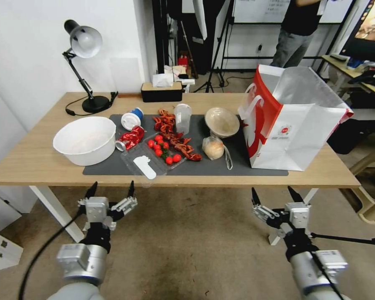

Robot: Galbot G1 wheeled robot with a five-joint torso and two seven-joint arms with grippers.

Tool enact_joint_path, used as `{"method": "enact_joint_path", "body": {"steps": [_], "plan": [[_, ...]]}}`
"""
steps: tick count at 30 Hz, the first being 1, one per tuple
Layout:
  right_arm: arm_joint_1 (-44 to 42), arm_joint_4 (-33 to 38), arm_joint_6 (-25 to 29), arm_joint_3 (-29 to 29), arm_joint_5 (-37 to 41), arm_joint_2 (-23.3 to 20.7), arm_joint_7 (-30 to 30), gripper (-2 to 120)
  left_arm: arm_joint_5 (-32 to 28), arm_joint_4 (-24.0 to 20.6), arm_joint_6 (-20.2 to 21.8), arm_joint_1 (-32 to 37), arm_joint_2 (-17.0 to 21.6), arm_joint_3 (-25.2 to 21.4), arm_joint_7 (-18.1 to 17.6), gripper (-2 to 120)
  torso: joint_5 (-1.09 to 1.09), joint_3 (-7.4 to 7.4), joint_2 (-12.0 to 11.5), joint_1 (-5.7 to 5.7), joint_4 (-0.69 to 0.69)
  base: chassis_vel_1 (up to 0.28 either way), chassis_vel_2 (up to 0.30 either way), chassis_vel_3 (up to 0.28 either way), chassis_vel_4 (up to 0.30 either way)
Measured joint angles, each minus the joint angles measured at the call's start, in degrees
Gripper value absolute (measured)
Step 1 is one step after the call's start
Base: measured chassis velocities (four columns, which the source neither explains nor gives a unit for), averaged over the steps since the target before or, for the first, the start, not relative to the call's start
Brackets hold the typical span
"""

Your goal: Pick up the trash from the table and place it into the takeout bag.

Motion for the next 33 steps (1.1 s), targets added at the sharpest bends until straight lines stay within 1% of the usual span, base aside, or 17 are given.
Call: {"method": "enact_joint_path", "body": {"steps": [1, 2, 3, 5, 13, 16, 23, 33], "plan": [[-0.8, 0.7, -2.1, 0.9, 0.8, 0.1, -0.8, 100, -1.9, -0.5, 2.3, 0.2, 0.5, 0.2, -1.7, 100, -0.01, 0.0, 0.0, -0.01, 0.0, 0.0, 0.0, 0.0, 0.0], [-0.8, 0.7, -2.1, 0.9, 0.8, 0.1, -0.8, 100, -1.9, -0.5, 2.3, 0.2, 0.5, 0.2, -1.7, 100, -0.01, 0.0, 0.0, -0.01, 0.0, 0.0, 0.0, 0.0, 0.0], [-1.2, 0.7, -3.1, 1.5, 1.2, 0.3, -1.1, 100, -3.4, -0.6, 3.8, 0.4, 0.8, 0.5, -3.2, 100, -0.01, 0.0, 0.0, 0.0, -0.01, 0.0, 0.0, 0.0, 0.0], [-1.4, 1.1, -3.3, 1.8, 1.6, 0.5, -1.3, 100, -5.0, -0.8, 4.0, 0.6, 1.0, 0.7, -4.9, 100, 0.01, 0.0, 0.0, -0.01, 0.0, 0.0, 0.0, 0.0, 0.0], [-1.3, 1.1, -2.5, 1.9, 1.8, 0.5, -1.2, 100, -5.7, -0.8, 3.8, 0.8, 1.0, 1.0, -5.8, 100, 0.0, 0.0, 0.0, -0.01, 0.0, 0.0, 0.0, 0.0, 0.0], [-1.2, 1.0, -2.1, 1.9, 1.8, 0.5, -0.9, 100, -5.7, -0.8, 1.7, 1.0, 0.9, 1.3, -6.2, 100, 0.0, 0.0, 0.0, 0.0, 0.0, 0.0, 0.0, 0.0, 0.0], [-1.0, 0.9, -1.1, 1.8, 2.1, 0.6, -0.7, 100, -5.4, -0.7, 0.2, 1.4, 0.6, 1.8, -6.4, 100, 0.0, 0.0, 0.0, 0.0, 0.0, 0.0, 0.0, 0.0, 0.0], [-0.9, 0.9, -0.8, 1.8, 2.2, 0.5, -0.6, 100, -5.3, -0.6, -0.3, 1.4, 0.5, 2.1, -6.4, 100, 0.0, 0.0, 0.0, 0.0, 0.0, 0.0, 0.0, 0.0, 0.0]]}}
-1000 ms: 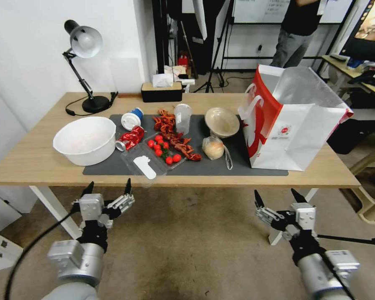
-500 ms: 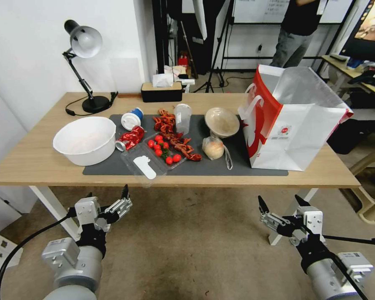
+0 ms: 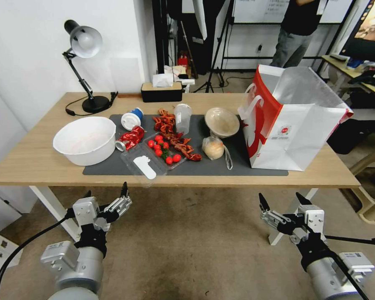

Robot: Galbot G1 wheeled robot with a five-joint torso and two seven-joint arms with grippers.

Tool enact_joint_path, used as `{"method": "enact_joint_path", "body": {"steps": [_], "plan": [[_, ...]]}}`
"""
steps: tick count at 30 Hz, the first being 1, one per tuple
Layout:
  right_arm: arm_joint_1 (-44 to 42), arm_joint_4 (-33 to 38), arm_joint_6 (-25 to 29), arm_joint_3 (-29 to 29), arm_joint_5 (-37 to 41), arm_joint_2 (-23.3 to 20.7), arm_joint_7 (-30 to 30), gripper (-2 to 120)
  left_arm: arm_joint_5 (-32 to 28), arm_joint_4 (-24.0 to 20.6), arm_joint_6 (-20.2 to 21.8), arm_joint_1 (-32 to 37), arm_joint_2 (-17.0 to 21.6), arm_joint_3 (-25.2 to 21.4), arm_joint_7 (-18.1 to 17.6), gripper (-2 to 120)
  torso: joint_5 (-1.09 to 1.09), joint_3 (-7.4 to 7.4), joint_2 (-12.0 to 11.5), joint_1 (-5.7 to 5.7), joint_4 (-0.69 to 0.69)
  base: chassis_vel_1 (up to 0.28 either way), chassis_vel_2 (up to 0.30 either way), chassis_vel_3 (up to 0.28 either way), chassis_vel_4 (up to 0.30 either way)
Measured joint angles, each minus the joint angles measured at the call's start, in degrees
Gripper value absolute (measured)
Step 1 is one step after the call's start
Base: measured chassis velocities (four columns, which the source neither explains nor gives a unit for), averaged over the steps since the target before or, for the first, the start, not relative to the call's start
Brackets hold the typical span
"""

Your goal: Pick up the trash from the table and place it into the takeout bag.

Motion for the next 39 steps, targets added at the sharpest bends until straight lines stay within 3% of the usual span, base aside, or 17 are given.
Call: {"method": "enact_joint_path", "body": {"steps": [22, 25, 27, 31, 34, 39], "plan": [[2.0, -0.1, 0.0, 0.8, 2.7, -2.1, 0.3, 100, 0.9, 0.1, 1.3, -0.1, 1.1, 0.4, 0.5, 100, 0.0, 0.0, 0.0, 0.0, 0.0, 0.0, 0.0, 0.0, 0.0], [3.6, -0.1, 0.2, 0.8, 4.8, -4.5, -0.3, 100, 1.3, 0.1, 1.2, -0.2, 1.3, 0.3, 0.8, 100, 0.0, 0.0, 0.0, 0.0, 0.0, 0.0, 0.0, 0.0, 0.0], [6.2, -0.2, 1.2, 1.3, 8.8, -9.8, -0.9, 100, 1.7, 0.1, 0.7, -0.2, 1.3, 0.3, 1.0, 100, 0.0, 0.0, 0.0, 0.0, 0.0, 0.0, 0.0, 0.0, 0.0], [8.4, -1.9, 1.8, 1.7, 11.7, -14.7, -1.2, 100, 2.0, 0.1, 0.4, -0.2, 1.1, 0.4, 1.1, 100, 0.01, 0.0, 0.0, 0.0, 0.01, 0.0, 0.0, 0.0, 0.0], [12.1, -5.3, 2.8, 1.6, 16.9, -21.6, -1.7, 100, 2.1, 0.1, -0.1, -0.2, 0.9, 0.4, 1.2, 100, 0.03, 0.0, 0.0, 0.0, 0.0, 0.0, 0.0, 0.0, 0.0], [14.9, -7.2, 2.9, 1.1, 19.8, -25.0, -1.7, 100, 2.1, 0.1, -0.1, -0.1, 0.8, 0.4, 1.2, 100, 0.01, 0.0, 0.0, 0.0, 0.0, 0.0, 0.0, 0.0, 0.0]]}}
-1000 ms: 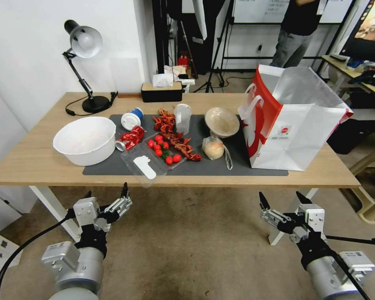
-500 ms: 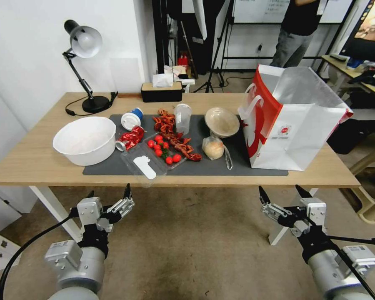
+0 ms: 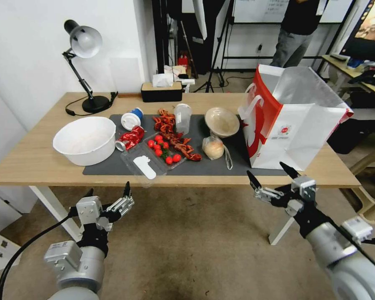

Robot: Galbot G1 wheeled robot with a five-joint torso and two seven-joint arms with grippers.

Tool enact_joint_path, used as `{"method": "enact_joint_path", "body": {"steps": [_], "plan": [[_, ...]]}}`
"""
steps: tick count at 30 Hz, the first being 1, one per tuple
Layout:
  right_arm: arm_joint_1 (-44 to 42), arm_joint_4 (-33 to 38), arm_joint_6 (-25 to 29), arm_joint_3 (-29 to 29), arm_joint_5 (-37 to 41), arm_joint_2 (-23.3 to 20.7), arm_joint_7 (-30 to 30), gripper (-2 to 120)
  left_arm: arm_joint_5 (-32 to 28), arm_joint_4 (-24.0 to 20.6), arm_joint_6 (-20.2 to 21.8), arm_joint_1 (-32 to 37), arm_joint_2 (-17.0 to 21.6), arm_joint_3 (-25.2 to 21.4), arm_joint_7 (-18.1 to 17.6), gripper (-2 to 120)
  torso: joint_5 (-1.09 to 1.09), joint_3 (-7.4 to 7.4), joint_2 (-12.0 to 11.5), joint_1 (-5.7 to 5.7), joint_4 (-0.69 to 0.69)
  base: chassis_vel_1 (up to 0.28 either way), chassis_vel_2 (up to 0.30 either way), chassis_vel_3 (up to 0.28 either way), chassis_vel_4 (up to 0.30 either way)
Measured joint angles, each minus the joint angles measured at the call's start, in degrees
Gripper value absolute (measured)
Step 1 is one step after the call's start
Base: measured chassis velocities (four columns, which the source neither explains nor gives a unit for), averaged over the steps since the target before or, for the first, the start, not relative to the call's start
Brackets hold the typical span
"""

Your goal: Pick up the trash from the table and place it into the takeout bag.

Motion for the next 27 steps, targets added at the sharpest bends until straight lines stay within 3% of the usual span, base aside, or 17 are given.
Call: {"method": "enact_joint_path", "body": {"steps": [4, 6, 7, 10, 12, 16, 19, 27], "plan": [[7.8, -5.0, -0.3, -2.8, 5.2, -6.4, 1.6, 100, 0.0, 0.0, 0.4, 0.0, -0.5, -0.3, 0.0, 100, 0.0, 0.0, 0.0, 0.01, 0.01, 0.0, 0.0, 0.0, 0.0], [8.3, -5.4, -0.4, -3.0, 5.5, -6.9, 1.7, 100, 0.0, 0.0, 0.4, 0.0, -0.5, -0.3, 0.0, 100, 0.0, 0.0, 0.0, 0.0, 0.01, 0.0, 0.0, 0.0, 0.0], [13.5, -8.9, -1.4, -5.8, 8.6, -10.8, 3.4, 100, 0.4, 0.0, 0.5, 0.2, -0.8, -0.4, 0.0, 100, 0.0, 0.01, 0.0, 0.0, 0.0, 0.0, 0.0, 0.0, 0.0], [20.0, -12.7, -2.5, -10.7, 11.6, -14.1, 4.9, 100, 0.6, 0.0, 0.5, 0.2, -1.3, -0.4, -0.1, 100, -0.01, 0.01, 0.0, 0.0, 0.0, 0.0, 0.0, 0.0, 0.0], [21.1, -13.3, -2.5, -11.6, 12.0, -14.4, 5.2, 100, 0.7, 0.0, 0.5, 0.2, -1.4, -0.4, -0.1, 100, -0.01, 0.0, 0.0, 0.01, 0.0, 0.0, 0.0, 0.0, 0.0], [29.9, -17.0, -4.2, -20.9, 13.4, -14.9, 7.4, 100, 1.2, 0.3, 0.4, 0.3, -2.1, -0.5, -0.2, 100, -0.01, 0.0, 0.0, 0.01, 0.01, 0.0, 0.0, 0.0, 0.0], [33.1, -18.0, -5.7, -24.4, 13.4, -13.7, 9.3, 100, 1.3, 0.4, 0.4, 0.3, -2.3, -0.6, -0.2, 100, -0.01, 0.0, 0.0, 0.01, 0.01, 0.0, 0.0, 0.0, 0.0], [38.2, -20.0, -11.1, -30.1, 10.9, -11.5, 16.8, 100, 1.4, 0.9, 0.4, 0.2, -2.5, -0.9, -0.4, 100, -0.02, 0.0, 0.0, 0.01, 0.0, 0.0, 0.0, 0.0, 0.0]]}}
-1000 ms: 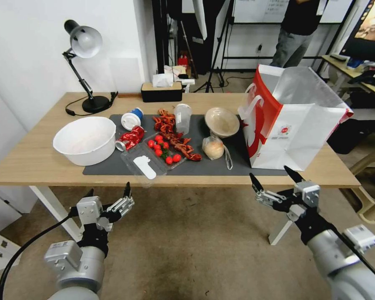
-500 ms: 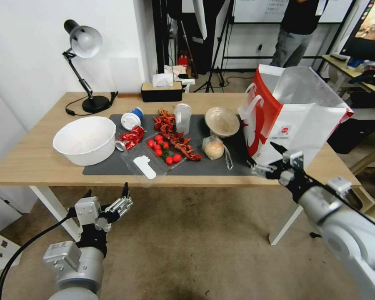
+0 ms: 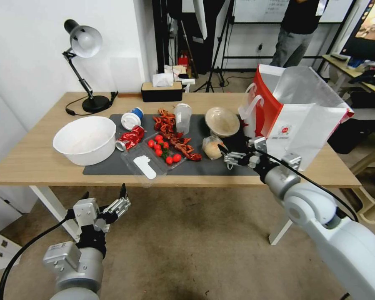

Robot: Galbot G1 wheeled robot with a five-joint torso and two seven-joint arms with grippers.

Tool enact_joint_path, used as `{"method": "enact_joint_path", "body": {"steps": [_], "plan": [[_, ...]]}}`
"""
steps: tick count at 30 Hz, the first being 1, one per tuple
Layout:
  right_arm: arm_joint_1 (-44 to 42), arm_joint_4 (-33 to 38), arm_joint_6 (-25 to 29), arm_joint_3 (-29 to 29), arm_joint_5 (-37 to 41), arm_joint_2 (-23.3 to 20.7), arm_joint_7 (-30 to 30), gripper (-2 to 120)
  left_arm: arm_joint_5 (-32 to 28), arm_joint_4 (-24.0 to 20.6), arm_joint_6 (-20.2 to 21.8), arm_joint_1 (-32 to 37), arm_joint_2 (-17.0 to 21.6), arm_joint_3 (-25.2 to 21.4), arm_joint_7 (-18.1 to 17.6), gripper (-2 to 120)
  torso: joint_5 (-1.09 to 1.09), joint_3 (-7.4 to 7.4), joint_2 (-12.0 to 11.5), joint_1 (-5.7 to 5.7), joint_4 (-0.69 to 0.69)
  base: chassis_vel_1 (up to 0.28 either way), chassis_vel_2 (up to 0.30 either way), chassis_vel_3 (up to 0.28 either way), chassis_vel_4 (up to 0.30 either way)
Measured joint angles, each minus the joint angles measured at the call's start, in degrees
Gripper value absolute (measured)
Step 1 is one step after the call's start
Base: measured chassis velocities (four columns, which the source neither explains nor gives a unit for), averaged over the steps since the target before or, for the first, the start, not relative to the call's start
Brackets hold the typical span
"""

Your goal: Pick up the trash from the table and place it into the takeout bag.

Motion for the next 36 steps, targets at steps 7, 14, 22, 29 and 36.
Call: {"method": "enact_joint_path", "body": {"steps": [7, 14, 22, 29, 36], "plan": [[4.3, -2.1, -4.4, -4.0, -0.1, 2.3, 5.1, 100, 0.0, 0.4, 0.0, -0.2, 0.4, -0.3, -0.1, 100, 0.01, 0.0, 0.0, 0.0, 0.0, 0.0, 0.0, 0.0, 0.0], [9.0, -5.4, -7.0, -7.9, 1.3, 6.0, 10.9, 100, -0.3, 0.6, -0.1, -0.4, 0.5, -0.5, -0.2, 100, 0.0, 0.0, 0.0, 0.0, 0.0, 0.0, 0.0, 0.0, 0.0], [11.5, -7.9, -10.2, -9.9, 1.0, 9.4, 15.6, 100, -0.4, 0.7, -0.2, -0.4, 0.6, -0.7, -0.3, 100, 0.01, 0.0, 0.0, -0.01, 0.01, 0.0, 0.0, 0.0, 0.0], [12.0, -9.9, -11.1, -10.5, 1.3, 11.0, 17.4, 100, -0.4, 0.6, -0.3, -0.2, 0.6, -0.7, -0.4, 100, 0.0, 0.0, 0.0, -0.01, 0.0, 0.0, 0.0, 0.0, 0.0], [12.4, -11.3, -11.6, -10.4, 2.8, 11.8, 17.7, 100, -0.4, 0.5, -0.7, 0.3, 0.5, -0.8, -0.6, 100, 0.01, 0.0, 0.0, -0.01, 0.0, 0.0, 0.0, 0.0, 0.0]]}}
